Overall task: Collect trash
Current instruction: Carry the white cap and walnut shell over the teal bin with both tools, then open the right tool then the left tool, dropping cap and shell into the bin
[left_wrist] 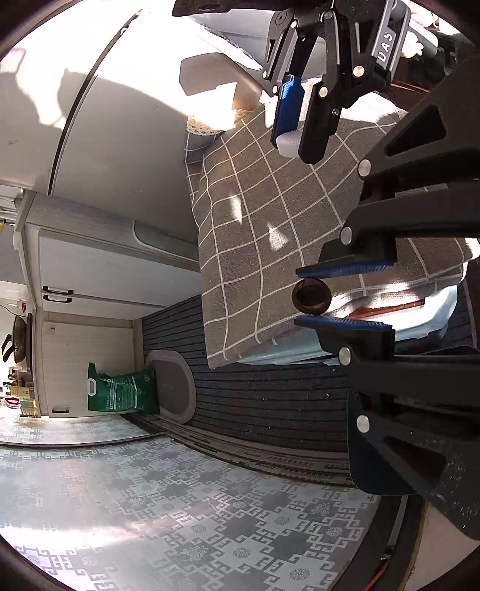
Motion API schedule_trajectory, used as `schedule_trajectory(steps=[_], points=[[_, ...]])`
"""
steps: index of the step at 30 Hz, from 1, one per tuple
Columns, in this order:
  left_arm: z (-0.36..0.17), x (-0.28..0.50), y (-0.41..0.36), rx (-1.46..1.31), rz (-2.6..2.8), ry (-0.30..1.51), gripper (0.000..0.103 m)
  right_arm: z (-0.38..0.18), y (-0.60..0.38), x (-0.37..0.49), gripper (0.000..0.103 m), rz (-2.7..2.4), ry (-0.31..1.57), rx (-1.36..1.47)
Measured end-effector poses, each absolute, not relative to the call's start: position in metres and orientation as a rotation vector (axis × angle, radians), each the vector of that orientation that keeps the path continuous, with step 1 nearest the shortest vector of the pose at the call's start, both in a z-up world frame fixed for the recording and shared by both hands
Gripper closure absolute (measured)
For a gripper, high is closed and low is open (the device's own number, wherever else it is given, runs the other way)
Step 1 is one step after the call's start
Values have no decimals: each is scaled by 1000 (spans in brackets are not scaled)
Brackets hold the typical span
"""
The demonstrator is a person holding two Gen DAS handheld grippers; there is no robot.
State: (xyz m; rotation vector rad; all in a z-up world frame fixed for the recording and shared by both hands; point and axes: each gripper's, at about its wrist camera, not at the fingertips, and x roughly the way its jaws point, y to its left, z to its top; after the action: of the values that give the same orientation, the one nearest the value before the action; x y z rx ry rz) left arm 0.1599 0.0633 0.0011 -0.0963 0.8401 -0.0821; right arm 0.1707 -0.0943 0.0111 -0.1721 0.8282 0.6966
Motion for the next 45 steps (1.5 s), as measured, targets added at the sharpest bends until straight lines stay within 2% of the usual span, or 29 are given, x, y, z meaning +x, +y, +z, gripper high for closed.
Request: schedule_trajectory(steps=[11,33,34,45], points=[[-14,122,134,-107,-26,877,81,17,-29,153,73,760,827,-218],[-101,82,226,-121,69,1059,80,13,94,130,73,883,860,-325],[-102,81,229,-126,72,1062,77,11,99,129,73,887,867,-329],[-87,66,248,-152,77,1001,79,-27,138,128,73,900,975,-397]])
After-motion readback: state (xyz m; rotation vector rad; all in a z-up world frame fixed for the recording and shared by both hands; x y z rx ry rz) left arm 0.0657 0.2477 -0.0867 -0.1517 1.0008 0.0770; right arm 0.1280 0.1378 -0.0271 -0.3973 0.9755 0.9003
